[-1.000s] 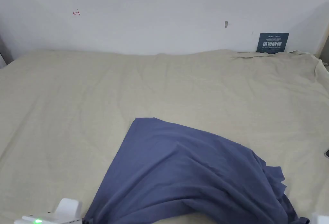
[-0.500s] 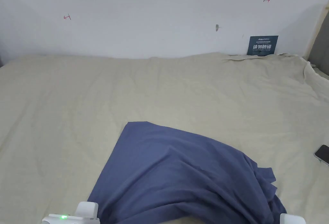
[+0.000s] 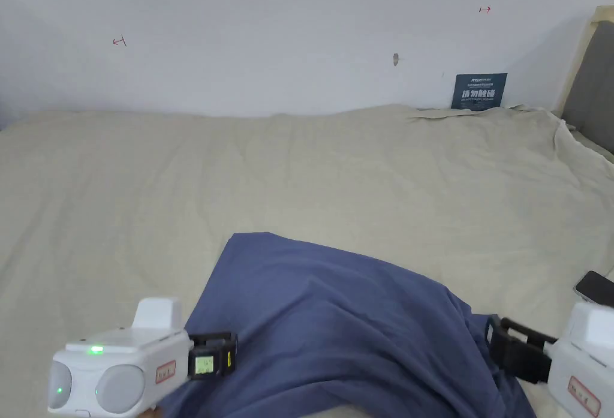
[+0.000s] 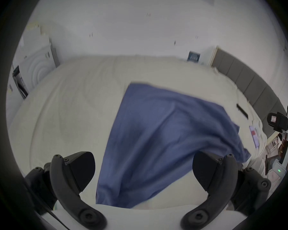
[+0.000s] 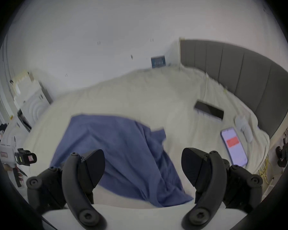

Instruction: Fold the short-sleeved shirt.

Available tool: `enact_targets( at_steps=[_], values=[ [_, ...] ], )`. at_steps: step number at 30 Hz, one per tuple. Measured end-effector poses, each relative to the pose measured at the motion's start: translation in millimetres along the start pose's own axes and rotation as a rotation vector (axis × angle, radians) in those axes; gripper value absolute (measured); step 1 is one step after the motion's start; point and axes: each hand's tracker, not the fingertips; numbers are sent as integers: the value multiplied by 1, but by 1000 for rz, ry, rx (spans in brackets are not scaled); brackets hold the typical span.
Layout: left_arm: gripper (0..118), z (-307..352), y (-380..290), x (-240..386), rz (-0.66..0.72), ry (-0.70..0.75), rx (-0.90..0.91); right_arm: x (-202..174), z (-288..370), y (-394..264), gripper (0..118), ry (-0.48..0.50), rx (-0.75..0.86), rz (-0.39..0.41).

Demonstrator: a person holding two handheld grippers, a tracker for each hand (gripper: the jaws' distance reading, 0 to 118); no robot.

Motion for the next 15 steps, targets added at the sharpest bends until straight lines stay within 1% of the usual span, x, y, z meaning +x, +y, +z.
enact_targets(
  at_steps=[4,5,6,7,8,9,10,11,12,14,15],
  values=[
    [118,13,25,15,-5,18,172,-13,13,21,97,-28,151,70],
    [114,15,28,17,-2,18,213,-17,16,23,96,-41,180,77],
    [104,18,30,19,14,19,261,-20,19,25,96,-51,206,86],
    [89,21,29,21,23,5,301,-23,22,25,94,-58,235,90],
    [65,23,29,23,15,-6,340,-24,24,25,83,-66,254,90],
    [47,23,29,26,17,-10,361,-26,25,24,68,-66,267,87],
    [33,23,28,29,11,-1,368,-27,26,23,46,-67,282,89],
    [20,23,28,30,11,-4,375,-29,27,22,14,-70,290,96],
    [14,22,27,29,22,-21,386,-30,27,22,1,-72,293,102],
    [0,22,26,27,47,-85,399,-28,29,20,0,-57,317,88],
    [0,21,26,27,57,-96,402,-27,30,20,0,-39,322,77]
  ],
)
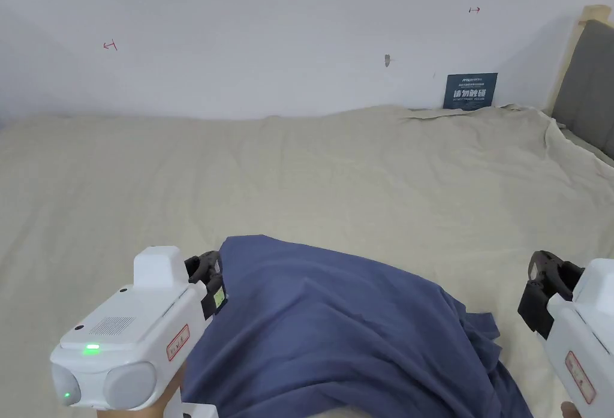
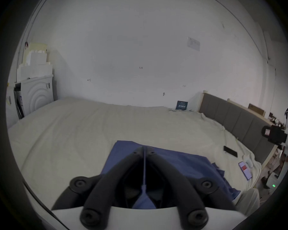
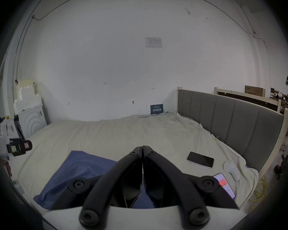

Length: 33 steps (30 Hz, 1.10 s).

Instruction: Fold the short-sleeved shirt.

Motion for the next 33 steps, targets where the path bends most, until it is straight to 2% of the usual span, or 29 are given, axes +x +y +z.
enact_targets(
  at_steps=[9,13,18,20,22,25,26,29,33],
  values=[
    [0,-40,7,-10,-30,-20,-102,2,-18,0,0,-16,-28,2],
    [0,-89,19,-21,-75,-10,-178,4,-37,-2,0,-29,-43,10],
    [0,-173,38,-43,-58,-2,-257,5,-66,-4,0,-39,-66,11],
    [0,-211,40,-51,-81,17,-359,5,-78,-7,0,-42,-78,4],
    [11,-246,41,-61,-80,20,-391,5,-91,-11,0,-44,-89,4],
    [78,-304,40,-78,-42,35,-541,5,-109,-17,0,-53,-110,2],
    [92,-322,37,-83,-41,47,-600,6,-114,-20,0,-56,-116,-3],
    [94,-359,25,-92,-103,101,-597,8,-128,-27,0,-69,-138,-11],
    [94,-405,8,-104,-98,147,-721,12,-138,-34,0,-102,-152,-9]
  ],
)
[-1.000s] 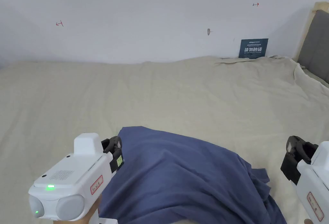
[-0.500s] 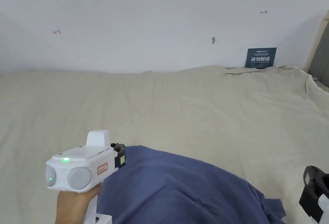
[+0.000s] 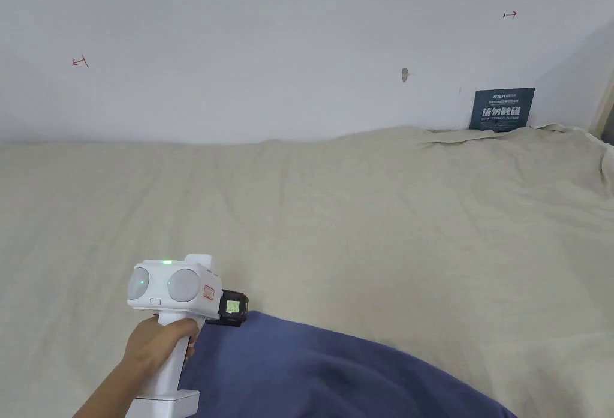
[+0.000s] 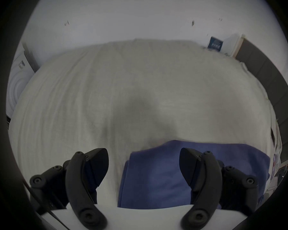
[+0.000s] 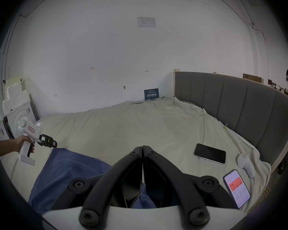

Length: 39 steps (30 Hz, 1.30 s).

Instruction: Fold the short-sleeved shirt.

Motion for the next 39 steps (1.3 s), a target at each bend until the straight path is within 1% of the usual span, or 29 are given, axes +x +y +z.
enact_targets(
  at_steps=[5,6,7,10,11,13,14,17,19,21,22,23,24,25,27,28,29,30,31,32,34,36,39],
  values=[
    [93,-28,-4,10,-44,42,-46,12,-6,-7,0,-27,-28,-1],
    [91,-32,-3,13,-53,57,-65,14,-6,-8,0,-29,-32,0],
    [85,-33,-5,15,-47,54,-62,16,-6,-9,0,-35,-38,4],
    [62,-25,-7,22,-31,19,-43,22,-2,-11,0,-47,-47,0],
    [46,-23,-7,25,-33,8,-40,24,-1,-12,0,-50,-50,-5],
    [17,-19,-9,29,-45,-31,-30,28,2,-12,0,-61,-54,-8],
    [7,-17,-11,33,-55,-24,-30,30,4,-12,0,-64,-56,-10],
    [5,-2,-19,41,-72,-39,-23,37,8,-11,0,-65,-69,-36],
    [5,14,-23,41,-59,-69,10,41,7,-10,0,-53,-87,-39],
    [5,29,-25,39,-59,-91,17,45,1,-8,0,-22,-129,-50],
    [5,38,-27,40,-67,-95,30,47,-4,-7,0,1,-161,-72],
    [5,47,-29,40,-81,-92,45,50,-11,-6,2,21,-217,-79],
    [5,54,-30,40,-87,-90,57,51,-21,-5,5,42,-268,-75],
    [5,60,-31,38,-88,-94,61,53,-32,-7,15,57,-318,-76],
    [5,73,-32,38,-91,-101,75,55,-54,-12,71,69,-391,-76],
    [5,79,-33,38,-95,-101,81,55,-67,-16,94,85,-430,-75],
    [5,82,-34,36,-100,-100,89,55,-80,-20,94,86,-476,-54],
    [5,86,-35,36,-103,-101,97,54,-91,-25,100,78,-515,-44],
    [5,91,-35,36,-106,-101,99,53,-99,-31,108,71,-509,-20],
    [5,94,-36,35,-109,-101,103,52,-109,-37,110,59,-512,-6],
    [5,105,-40,40,-112,-100,108,51,-127,-51,110,26,-596,12],
    [5,109,-42,39,-111,-98,111,53,-140,-64,110,23,-648,-16],
    [5,110,-46,40,-110,-93,107,52,-152,-77,109,-3,-700,-27]
  ],
)
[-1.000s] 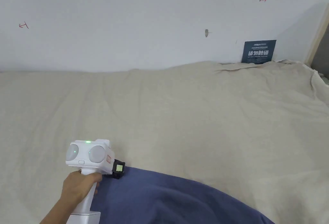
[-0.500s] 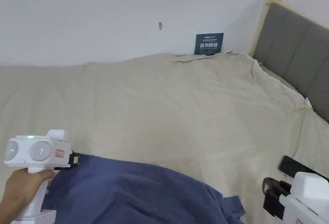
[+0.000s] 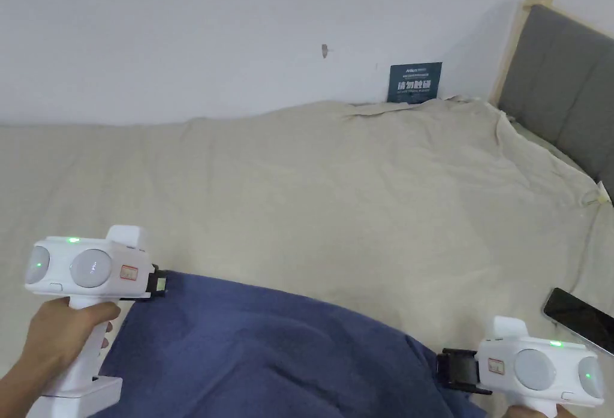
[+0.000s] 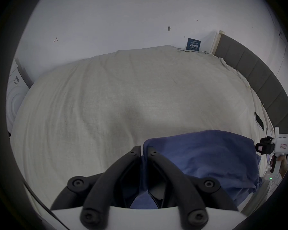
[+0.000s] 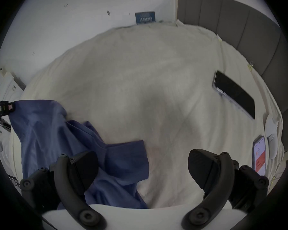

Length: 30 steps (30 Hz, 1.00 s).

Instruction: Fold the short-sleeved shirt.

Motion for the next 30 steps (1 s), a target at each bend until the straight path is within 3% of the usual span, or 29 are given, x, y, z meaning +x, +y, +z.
enact_targets(
  at_steps=[1,4,6,7,10,21,30],
  values=[
    [5,0,-1,1,1,0,-2,0,-5,0,107,7,-3,-7],
    [5,0,-4,1,7,-3,-4,-2,-11,-3,86,31,-36,-38],
    [5,-2,-4,-1,11,-8,-6,-6,-7,-5,76,4,-23,17],
    [5,-1,-5,0,11,-11,-6,-6,-5,-5,63,8,-22,29],
    [5,-6,-7,-4,12,-13,-5,-6,5,-5,5,0,9,60],
    [5,16,-24,-12,48,-13,15,-10,74,-4,1,134,202,27],
    [5,84,-38,-35,125,1,159,-14,194,40,1,215,503,32]
  ],
)
